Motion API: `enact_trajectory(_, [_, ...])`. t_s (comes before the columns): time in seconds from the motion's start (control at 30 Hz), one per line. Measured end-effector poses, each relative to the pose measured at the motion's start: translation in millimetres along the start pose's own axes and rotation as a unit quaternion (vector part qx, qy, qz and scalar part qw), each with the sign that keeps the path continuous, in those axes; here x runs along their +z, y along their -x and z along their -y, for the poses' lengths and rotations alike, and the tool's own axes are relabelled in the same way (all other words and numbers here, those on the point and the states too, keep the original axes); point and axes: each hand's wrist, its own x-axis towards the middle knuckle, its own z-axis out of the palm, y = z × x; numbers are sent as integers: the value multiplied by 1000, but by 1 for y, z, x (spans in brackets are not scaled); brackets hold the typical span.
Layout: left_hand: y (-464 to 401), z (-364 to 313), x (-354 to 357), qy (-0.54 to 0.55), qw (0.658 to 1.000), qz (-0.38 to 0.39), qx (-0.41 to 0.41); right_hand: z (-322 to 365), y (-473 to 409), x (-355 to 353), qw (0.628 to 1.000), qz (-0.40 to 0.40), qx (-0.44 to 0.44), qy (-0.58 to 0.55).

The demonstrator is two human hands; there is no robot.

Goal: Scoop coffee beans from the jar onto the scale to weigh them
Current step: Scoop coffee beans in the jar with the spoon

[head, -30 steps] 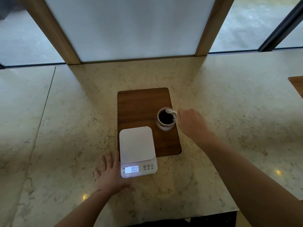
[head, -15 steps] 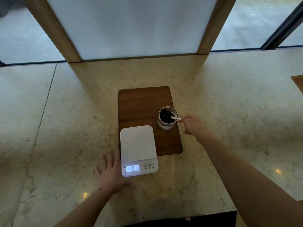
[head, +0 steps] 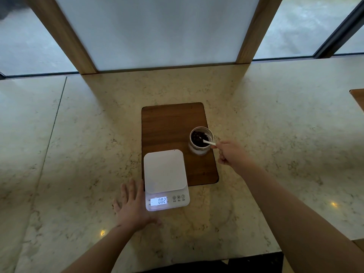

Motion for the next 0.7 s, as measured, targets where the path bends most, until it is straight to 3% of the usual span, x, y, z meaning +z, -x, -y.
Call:
enact_trajectory(0.37, [-2,2,2,2,1000,1,1,-2,6,0,1000,-7,-3,-3])
enact_trajectory(0.7, [-2,3,2,12,1000,-1,7,-6,19,15,995,-8,13,-94])
